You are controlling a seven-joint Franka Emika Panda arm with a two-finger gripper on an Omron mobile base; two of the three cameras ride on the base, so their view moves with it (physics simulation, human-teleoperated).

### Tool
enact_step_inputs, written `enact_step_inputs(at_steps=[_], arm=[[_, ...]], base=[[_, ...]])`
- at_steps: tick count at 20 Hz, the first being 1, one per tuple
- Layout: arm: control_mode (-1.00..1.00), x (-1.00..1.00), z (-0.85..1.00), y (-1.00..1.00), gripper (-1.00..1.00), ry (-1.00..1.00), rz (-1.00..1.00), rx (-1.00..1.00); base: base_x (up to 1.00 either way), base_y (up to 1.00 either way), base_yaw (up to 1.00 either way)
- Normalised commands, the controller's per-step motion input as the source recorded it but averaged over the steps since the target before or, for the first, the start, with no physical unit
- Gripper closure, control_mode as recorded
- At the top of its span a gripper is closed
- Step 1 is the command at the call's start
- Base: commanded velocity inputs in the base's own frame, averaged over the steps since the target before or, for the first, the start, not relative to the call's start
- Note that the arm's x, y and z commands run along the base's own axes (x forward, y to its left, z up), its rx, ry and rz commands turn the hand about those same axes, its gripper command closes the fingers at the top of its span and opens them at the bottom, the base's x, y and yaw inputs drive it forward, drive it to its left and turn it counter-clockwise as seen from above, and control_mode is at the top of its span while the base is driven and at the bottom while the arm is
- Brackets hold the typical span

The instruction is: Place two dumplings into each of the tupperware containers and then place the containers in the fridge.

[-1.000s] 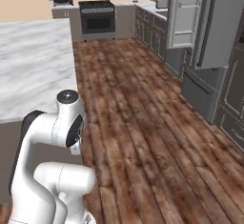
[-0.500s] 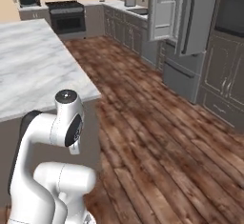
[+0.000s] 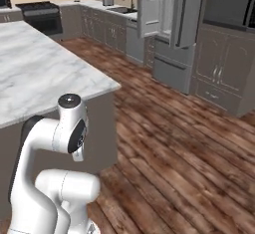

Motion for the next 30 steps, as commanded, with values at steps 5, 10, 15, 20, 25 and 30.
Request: enact_step_inputs(at_steps=[5,10,15,20,25,30], arm=[[1.0,0.0,0.0,0.0,-1.0,0.0,0.0,0.0],[1.0,0.0,0.0,0.0,-1.0,0.0,0.0,0.0],[1.0,0.0,0.0,0.0,-1.0,0.0,0.0,0.0],[1.0,0.0,0.0,0.0,-1.0,0.0,0.0,0.0],[1.0,0.0,0.0,0.0,-1.0,0.0,0.0,0.0],[1.0,0.0,0.0,0.0,-1.0,0.0,0.0,0.0]], base=[[-1.0,1.0,-0.29],[-1.0,1.0,-0.24],[-1.0,1.0,-0.19],[-0.9,1.0,-0.22],[-0.41,1.0,-0.28],[-0.19,1.0,-0.26]])
